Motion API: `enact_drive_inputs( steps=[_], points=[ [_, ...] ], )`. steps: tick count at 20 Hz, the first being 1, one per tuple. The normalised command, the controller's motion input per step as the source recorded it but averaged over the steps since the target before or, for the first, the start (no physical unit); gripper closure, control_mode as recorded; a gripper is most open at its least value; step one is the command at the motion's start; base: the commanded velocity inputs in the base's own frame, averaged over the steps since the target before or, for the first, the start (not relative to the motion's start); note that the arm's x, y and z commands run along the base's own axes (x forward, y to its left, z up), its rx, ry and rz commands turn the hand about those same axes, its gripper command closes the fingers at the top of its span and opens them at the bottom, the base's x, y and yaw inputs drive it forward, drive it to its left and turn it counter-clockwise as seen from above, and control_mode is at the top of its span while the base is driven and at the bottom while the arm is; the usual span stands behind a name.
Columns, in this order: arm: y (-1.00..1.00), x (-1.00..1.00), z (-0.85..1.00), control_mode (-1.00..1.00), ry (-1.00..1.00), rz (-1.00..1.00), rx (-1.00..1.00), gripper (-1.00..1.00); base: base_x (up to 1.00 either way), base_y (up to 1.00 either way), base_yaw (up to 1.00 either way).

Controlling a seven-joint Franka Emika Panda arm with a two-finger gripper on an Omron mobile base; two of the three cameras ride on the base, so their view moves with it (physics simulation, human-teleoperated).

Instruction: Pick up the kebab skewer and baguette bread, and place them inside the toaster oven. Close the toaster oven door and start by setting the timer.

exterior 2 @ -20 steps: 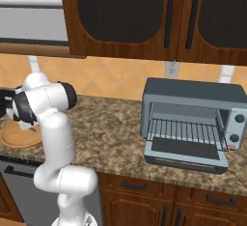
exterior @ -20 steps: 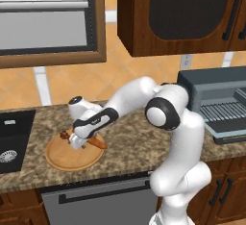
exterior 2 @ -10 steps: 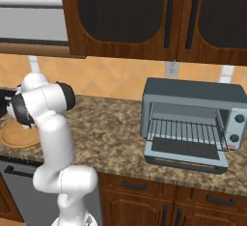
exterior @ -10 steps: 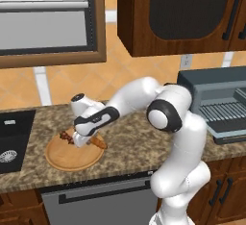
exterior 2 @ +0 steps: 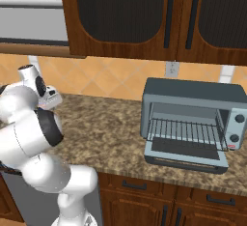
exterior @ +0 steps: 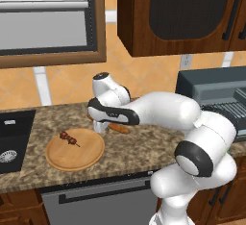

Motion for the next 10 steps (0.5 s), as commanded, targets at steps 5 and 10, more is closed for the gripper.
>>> enact_drive_inputs(
  steps=[5, 10],
  points=[
    [-1.0, -0.96, 0.71, -1.0, -0.2, 0.35, 0.0, 1.0, 0.0, 0.0, 0.0],
    [-1.0, -0.7, 0.52, -1.0, -0.15, 0.32, 0.0, 1.0, 0.0, 0.0, 0.0]
  ],
)
